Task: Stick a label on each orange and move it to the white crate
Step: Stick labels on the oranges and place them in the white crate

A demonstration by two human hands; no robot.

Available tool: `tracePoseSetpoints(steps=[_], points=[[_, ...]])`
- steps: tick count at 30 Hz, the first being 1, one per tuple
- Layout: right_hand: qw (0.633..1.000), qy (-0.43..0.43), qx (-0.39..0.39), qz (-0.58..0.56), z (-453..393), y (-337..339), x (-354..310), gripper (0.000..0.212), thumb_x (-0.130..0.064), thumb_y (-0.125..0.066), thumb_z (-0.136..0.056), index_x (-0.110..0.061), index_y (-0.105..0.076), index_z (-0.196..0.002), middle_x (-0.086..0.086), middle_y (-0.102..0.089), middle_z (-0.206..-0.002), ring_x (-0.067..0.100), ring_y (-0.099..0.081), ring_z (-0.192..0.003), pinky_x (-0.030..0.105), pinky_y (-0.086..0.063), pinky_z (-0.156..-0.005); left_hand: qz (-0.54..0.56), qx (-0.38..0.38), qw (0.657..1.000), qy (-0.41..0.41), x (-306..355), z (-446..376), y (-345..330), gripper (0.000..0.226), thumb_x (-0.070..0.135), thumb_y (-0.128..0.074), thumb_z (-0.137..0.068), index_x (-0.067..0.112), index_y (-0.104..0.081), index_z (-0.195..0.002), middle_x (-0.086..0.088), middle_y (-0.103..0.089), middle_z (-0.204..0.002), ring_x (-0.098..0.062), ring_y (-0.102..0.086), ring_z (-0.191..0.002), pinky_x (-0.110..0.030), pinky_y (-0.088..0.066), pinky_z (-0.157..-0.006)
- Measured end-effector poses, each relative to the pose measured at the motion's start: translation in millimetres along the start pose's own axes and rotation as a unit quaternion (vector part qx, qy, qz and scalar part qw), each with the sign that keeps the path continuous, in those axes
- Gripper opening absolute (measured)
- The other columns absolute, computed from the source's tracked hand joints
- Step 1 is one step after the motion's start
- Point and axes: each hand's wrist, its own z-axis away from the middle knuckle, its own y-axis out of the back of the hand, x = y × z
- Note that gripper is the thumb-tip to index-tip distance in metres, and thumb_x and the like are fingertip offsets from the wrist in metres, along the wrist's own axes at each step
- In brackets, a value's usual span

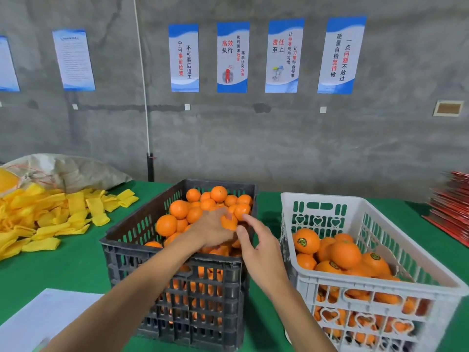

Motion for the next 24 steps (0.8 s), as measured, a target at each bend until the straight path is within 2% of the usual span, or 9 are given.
tracePoseSetpoints(steps=[2,4,6,8,11,14,19,21,24], points=[[1.0,0.011,0.01,0.012,5,4,-7,0.05,-0.056,-0.046,-0.102,-0.039,-0.044,-0.149,-0.021,-0.044,-0.149,-0.008,-0.034,-0.138,0.02,-0.03,-0.112,0.063,0.161,0.979,-0.108,3,23,-9,0.05,0.037,-0.076,-0.085,0.042,-0.05,-0.128,-0.003,-0.053,-0.12,-0.02,-0.062,-0.099,-0.026,-0.052,-0.071],[1.0,0.009,0.013,-0.015,11,10,-15,0.062,-0.068,-0.041,-0.098,-0.041,-0.036,-0.154,-0.019,-0.04,-0.154,-0.009,-0.034,-0.137,0.015,-0.03,-0.109,0.125,0.237,0.944,-0.194,15,48,-23,0.059,0.03,-0.077,-0.088,0.054,-0.044,-0.13,0.004,-0.044,-0.129,-0.01,-0.056,-0.105,-0.011,-0.049,-0.074],[0.997,0.019,0.044,-0.058,21,20,-21,0.065,-0.072,-0.043,-0.096,-0.043,-0.034,-0.154,-0.019,-0.043,-0.153,-0.01,-0.04,-0.135,0.016,-0.038,-0.107,0.13,0.284,0.916,-0.25,28,71,-39,0.069,0.021,-0.079,-0.088,0.051,-0.043,-0.138,0.006,-0.039,-0.14,-0.012,-0.054,-0.117,-0.011,-0.052,-0.086],[0.991,0.044,0.108,-0.07,39,32,-19,0.057,-0.065,-0.05,-0.097,-0.041,-0.044,-0.148,-0.017,-0.053,-0.145,-0.001,-0.05,-0.133,0.025,-0.047,-0.105,0.088,0.311,0.895,-0.306,34,88,-55,0.072,0.014,-0.08,-0.088,0.034,-0.046,-0.148,-0.001,-0.036,-0.15,-0.018,-0.048,-0.134,-0.023,-0.053,-0.099],[0.984,0.077,0.151,-0.054,83,44,1,0.047,-0.055,-0.06,-0.097,-0.038,-0.052,-0.139,-0.018,-0.056,-0.134,0.012,-0.058,-0.124,0.021,-0.05,-0.097,0.031,0.284,0.889,-0.358,25,112,-89,0.064,0.019,-0.069,-0.094,0.017,-0.042,-0.152,-0.009,-0.032,-0.156,-0.029,-0.044,-0.141,-0.037,-0.053,-0.105],[0.992,0.058,0.113,-0.008,131,46,37,0.044,-0.053,-0.065,-0.094,-0.037,-0.053,-0.133,-0.019,-0.055,-0.129,0.013,-0.059,-0.118,0.015,-0.049,-0.092,0.027,0.186,0.926,-0.327,-3,132,-131,0.073,0.025,-0.068,-0.093,0.031,-0.027,-0.153,0.005,-0.025,-0.155,-0.03,-0.053,-0.131,-0.036,-0.06,-0.091],[0.995,-0.038,-0.069,0.061,177,48,102,0.028,-0.042,-0.053,-0.105,-0.032,-0.064,-0.128,-0.021,-0.064,-0.124,0.004,-0.059,-0.118,0.03,-0.049,-0.099,-0.081,0.096,0.96,-0.251,-59,148,-194,0.072,0.022,-0.066,-0.1,0.028,-0.027,-0.159,0.003,-0.017,-0.155,-0.035,-0.063,-0.12,-0.037,-0.062,-0.083],[0.98,-0.043,-0.153,0.121,189,48,124,0.031,-0.039,-0.049,-0.107,-0.026,-0.066,-0.13,-0.016,-0.064,-0.127,0.001,-0.055,-0.12,0.035,-0.046,-0.103,-0.08,0.075,0.971,-0.211,-75,157,-211,0.07,0.021,-0.063,-0.101,0.032,-0.025,-0.158,0.002,-0.017,-0.156,-0.032,-0.063,-0.122,-0.036,-0.061,-0.084],[0.954,-0.073,-0.239,0.167,202,45,140,0.052,-0.057,-0.053,-0.099,-0.029,-0.058,-0.143,-0.019,-0.053,-0.143,-0.002,-0.043,-0.133,0.035,-0.039,-0.113,-0.049,0.072,0.981,-0.175,-91,168,-227,0.074,0.022,-0.063,-0.099,0.042,-0.016,-0.153,0.006,-0.021,-0.155,-0.029,-0.067,-0.11,-0.032,-0.06,-0.071]])
